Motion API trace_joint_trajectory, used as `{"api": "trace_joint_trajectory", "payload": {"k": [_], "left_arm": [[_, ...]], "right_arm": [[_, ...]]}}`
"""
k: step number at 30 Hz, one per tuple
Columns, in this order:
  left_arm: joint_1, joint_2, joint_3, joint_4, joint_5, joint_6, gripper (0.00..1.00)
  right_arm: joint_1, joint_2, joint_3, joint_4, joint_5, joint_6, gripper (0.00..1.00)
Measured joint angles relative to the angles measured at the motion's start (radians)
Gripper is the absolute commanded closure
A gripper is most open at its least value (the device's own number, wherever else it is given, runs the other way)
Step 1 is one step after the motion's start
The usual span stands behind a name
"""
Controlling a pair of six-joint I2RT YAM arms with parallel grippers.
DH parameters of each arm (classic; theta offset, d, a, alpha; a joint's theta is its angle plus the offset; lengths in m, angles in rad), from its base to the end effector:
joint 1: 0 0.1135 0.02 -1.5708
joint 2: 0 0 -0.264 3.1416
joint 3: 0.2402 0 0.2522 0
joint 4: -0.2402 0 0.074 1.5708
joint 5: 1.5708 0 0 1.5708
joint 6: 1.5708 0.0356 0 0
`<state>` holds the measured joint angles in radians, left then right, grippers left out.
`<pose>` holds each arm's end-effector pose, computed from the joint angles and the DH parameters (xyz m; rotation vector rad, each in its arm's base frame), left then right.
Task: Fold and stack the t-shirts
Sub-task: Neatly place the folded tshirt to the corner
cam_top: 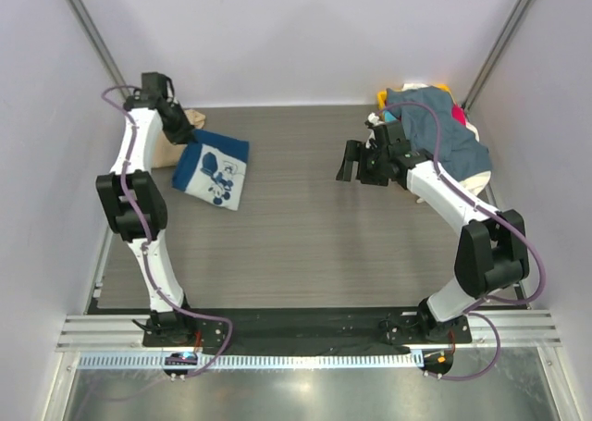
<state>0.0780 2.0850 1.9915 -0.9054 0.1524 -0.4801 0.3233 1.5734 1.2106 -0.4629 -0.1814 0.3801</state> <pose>0.4575 0.0303 0.2884 -0.6575 2.5057 -0.3458 0.3250 0.1157 0.2665 -0.0174 2.4500 0.5387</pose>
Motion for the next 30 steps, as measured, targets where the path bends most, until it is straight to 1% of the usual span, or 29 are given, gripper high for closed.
{"api": "trace_joint_trajectory", "payload": {"k": [5, 10, 16, 30], "left_arm": [[0.092, 0.03, 0.146, -0.088, -0.019, 0.065, 1.0], [0.151, 0.057, 0.212, -0.11, -0.028, 0.096, 1.0], [0.15, 0.099, 0.296, -0.123, -0.001, 0.119, 1.0], [0.147, 0.116, 0.432, -0.108, 0.013, 0.121, 1.0]], "right_arm": [[0.0, -0.018, -0.018, 0.007, -0.016, 0.0, 0.18], [0.0, -0.022, -0.022, 0.016, -0.04, 0.0, 0.17], [0.0, -0.025, -0.027, 0.03, -0.06, 0.001, 0.17], [0.0, -0.025, -0.033, 0.045, -0.076, 0.011, 0.17]]}}
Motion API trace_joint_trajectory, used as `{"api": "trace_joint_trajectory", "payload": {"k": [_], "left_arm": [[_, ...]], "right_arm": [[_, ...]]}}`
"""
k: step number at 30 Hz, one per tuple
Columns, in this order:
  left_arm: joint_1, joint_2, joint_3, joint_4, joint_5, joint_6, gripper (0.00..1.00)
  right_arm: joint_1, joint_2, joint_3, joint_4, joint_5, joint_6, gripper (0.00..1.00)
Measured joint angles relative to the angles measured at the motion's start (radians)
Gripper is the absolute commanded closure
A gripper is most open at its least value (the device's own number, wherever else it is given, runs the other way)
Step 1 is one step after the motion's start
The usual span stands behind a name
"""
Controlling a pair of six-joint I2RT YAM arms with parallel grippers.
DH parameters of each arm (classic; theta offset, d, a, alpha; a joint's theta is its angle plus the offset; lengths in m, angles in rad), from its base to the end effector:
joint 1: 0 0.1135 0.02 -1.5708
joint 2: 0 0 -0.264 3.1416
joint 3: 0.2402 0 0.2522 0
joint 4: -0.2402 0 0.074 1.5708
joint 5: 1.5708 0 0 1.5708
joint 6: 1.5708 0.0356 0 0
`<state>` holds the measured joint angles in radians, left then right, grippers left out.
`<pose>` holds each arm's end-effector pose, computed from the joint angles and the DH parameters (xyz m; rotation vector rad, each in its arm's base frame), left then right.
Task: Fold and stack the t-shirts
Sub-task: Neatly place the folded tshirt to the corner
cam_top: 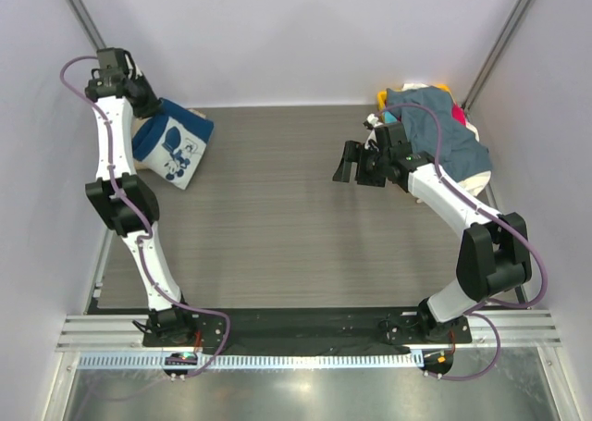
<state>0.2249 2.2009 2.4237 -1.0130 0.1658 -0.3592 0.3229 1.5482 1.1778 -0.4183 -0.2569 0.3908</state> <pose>0.4673 0.1009 0.3619 -0.6025 2.2843 -0.2609 0.3201 0.1166 0.2678 -0.0466 2.4214 0.6410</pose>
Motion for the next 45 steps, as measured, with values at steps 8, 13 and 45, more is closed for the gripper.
{"api": "trace_joint_trajectory", "payload": {"k": [8, 13, 45], "left_arm": [[0.01, 0.013, -0.001, 0.069, 0.058, -0.04, 0.99], [0.021, 0.026, 0.01, 0.105, 0.089, -0.072, 0.98], [0.042, 0.084, 0.002, 0.31, 0.066, -0.121, 0.94]], "right_arm": [[-0.002, 0.0, 0.0, 0.001, -0.002, 0.0, 0.18], [-0.002, 0.001, 0.0, 0.004, -0.003, 0.0, 0.18], [-0.003, 0.084, 0.0, 0.023, -0.02, 0.004, 0.18]]}}
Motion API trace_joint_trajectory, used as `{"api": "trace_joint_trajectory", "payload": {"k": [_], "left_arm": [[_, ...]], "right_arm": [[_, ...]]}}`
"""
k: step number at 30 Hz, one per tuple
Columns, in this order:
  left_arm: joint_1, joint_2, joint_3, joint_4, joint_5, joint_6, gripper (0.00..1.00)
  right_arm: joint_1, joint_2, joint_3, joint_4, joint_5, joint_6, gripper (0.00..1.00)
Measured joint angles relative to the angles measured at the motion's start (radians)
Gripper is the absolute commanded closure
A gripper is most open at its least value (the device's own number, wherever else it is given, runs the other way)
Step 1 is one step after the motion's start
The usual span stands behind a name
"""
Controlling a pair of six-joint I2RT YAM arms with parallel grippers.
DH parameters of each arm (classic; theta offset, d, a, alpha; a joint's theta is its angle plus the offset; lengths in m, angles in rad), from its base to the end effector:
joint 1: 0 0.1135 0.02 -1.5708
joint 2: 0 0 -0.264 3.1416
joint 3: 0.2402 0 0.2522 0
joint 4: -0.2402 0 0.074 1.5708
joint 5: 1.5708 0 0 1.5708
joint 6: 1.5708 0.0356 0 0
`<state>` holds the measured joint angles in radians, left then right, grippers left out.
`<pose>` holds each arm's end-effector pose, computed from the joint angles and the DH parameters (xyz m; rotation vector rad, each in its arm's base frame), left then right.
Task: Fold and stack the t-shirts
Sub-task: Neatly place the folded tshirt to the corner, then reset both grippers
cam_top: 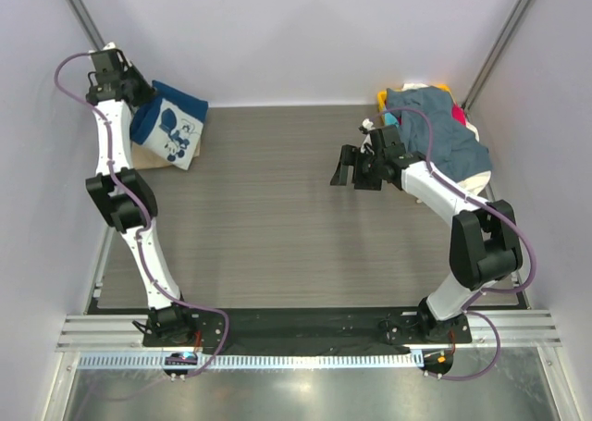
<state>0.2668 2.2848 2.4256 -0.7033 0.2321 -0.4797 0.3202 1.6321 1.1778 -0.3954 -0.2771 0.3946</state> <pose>0.5027 0.1289 0.3489 -0.6506 2.0378 -0.3726 0.3330 0.1207 0.2421 -0.0381 2.4853 0.6516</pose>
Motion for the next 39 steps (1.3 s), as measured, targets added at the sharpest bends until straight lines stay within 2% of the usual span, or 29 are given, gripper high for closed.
{"api": "trace_joint_trajectory", "payload": {"k": [7, 13, 18, 20, 22, 23, 25, 26, 27, 33, 36, 39], "left_arm": [[-0.002, 0.0, -0.093, 0.118, -0.107, 0.04, 0.95], [-0.005, 0.003, -0.239, 0.271, -0.267, 0.042, 0.95], [-0.003, 0.066, -0.229, 0.349, -0.384, 0.032, 0.92], [-0.003, 0.117, -0.185, 0.368, -0.422, 0.027, 0.86], [-0.003, 0.177, -0.117, 0.378, -0.454, 0.026, 0.69], [-0.003, 0.209, -0.08, 0.381, -0.47, 0.027, 0.51], [-0.003, 0.266, -0.022, 0.392, -0.501, 0.031, 0.26], [-0.003, 0.28, -0.009, 0.396, -0.514, 0.027, 0.18], [-0.003, 0.289, -0.004, 0.399, -0.526, 0.025, 0.03], [-0.003, 0.263, -0.047, 0.397, -0.562, 0.005, 0.02], [-0.006, 0.157, -0.198, 0.405, -0.578, 0.008, 0.04], [-0.018, -0.004, -0.392, 0.413, -0.6, 0.018, 0.11]], "right_arm": [[0.0, 0.0, 0.0, 0.006, 0.0, 0.0, 0.18], [0.0, 0.01, 0.0, 0.006, -0.003, 0.0, 0.18], [0.0, 0.023, 0.0, 0.007, -0.007, 0.0, 0.18], [0.0, 0.026, 0.0, 0.006, -0.007, 0.0, 0.18], [0.0, 0.029, 0.0, 0.007, -0.007, 0.0, 0.18], [0.0, 0.031, 0.0, 0.007, -0.007, 0.0, 0.18], [0.0, 0.034, 0.0, 0.007, -0.007, 0.0, 0.18], [0.0, 0.037, 0.0, 0.007, -0.008, 0.0, 0.18], [0.0, 0.04, 0.0, 0.007, -0.008, 0.0, 0.18], [0.0, 0.069, 0.005, 0.006, -0.018, 0.0, 0.18], [0.0, 0.071, 0.006, 0.006, -0.02, 0.0, 0.18], [0.0, 0.07, 0.008, 0.007, -0.024, 0.0, 0.18]]}}
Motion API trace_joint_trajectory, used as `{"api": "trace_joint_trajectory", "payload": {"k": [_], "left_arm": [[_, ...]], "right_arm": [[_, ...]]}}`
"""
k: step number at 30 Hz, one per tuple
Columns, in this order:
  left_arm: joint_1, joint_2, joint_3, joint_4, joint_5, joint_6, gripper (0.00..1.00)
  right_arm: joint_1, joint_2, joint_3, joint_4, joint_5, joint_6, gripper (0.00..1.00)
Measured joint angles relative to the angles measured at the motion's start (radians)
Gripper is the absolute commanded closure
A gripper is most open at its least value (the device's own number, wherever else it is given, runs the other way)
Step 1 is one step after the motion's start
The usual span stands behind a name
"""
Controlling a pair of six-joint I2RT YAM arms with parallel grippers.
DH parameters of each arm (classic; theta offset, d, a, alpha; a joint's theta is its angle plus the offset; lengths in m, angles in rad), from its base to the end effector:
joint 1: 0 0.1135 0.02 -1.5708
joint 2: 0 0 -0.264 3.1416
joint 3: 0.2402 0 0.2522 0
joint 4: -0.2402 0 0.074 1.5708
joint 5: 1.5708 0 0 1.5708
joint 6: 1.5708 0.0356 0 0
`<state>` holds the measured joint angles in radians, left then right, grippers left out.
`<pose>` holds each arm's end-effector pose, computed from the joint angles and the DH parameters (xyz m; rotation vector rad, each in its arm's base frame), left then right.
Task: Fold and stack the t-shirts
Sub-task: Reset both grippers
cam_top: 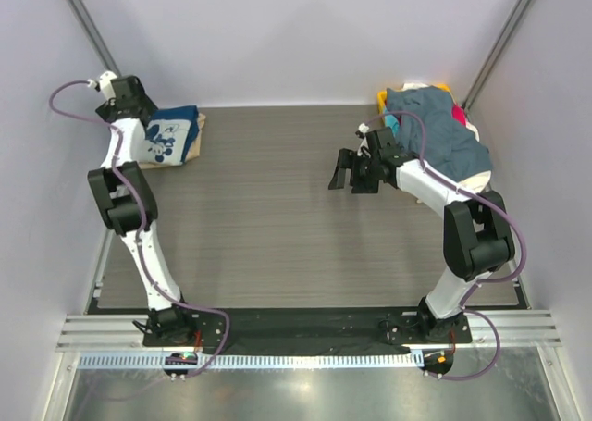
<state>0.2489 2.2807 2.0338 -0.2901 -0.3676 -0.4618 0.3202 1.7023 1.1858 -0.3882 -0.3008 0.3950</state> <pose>0.5167 0.1445 0.2572 -0.9239 1.8619 0.2572 0.3422 0.1246 0.2215 -0.0381 2.5430 0.6681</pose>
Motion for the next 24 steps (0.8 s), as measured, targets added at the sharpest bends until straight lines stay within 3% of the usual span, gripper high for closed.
{"api": "trace_joint_trajectory", "payload": {"k": [7, 10, 12, 13, 18, 24], "left_arm": [[-0.085, -0.448, -0.383, 0.104, -0.092, 0.055, 0.11], [-0.14, -0.613, -0.439, 0.13, -0.109, 0.062, 0.1], [-0.167, -0.706, -0.457, 0.142, -0.105, 0.061, 0.04], [-0.173, -0.748, -0.466, 0.14, -0.094, 0.053, 0.0], [-0.168, -0.915, -0.552, 0.042, -0.002, 0.007, 0.0], [-0.168, -1.085, -0.857, -0.055, 0.154, -0.045, 0.0]], "right_arm": [[0.0, -0.003, 0.0, 0.002, -0.018, 0.001, 0.18], [0.0, -0.011, 0.0, 0.006, -0.029, 0.003, 0.18], [0.0, -0.025, -0.001, 0.008, -0.035, 0.004, 0.17], [0.0, -0.036, -0.003, 0.013, -0.037, 0.004, 0.17], [0.004, -0.111, -0.047, 0.056, -0.055, 0.014, 0.14], [0.014, -0.216, -0.102, 0.104, -0.067, 0.035, 0.13]]}}
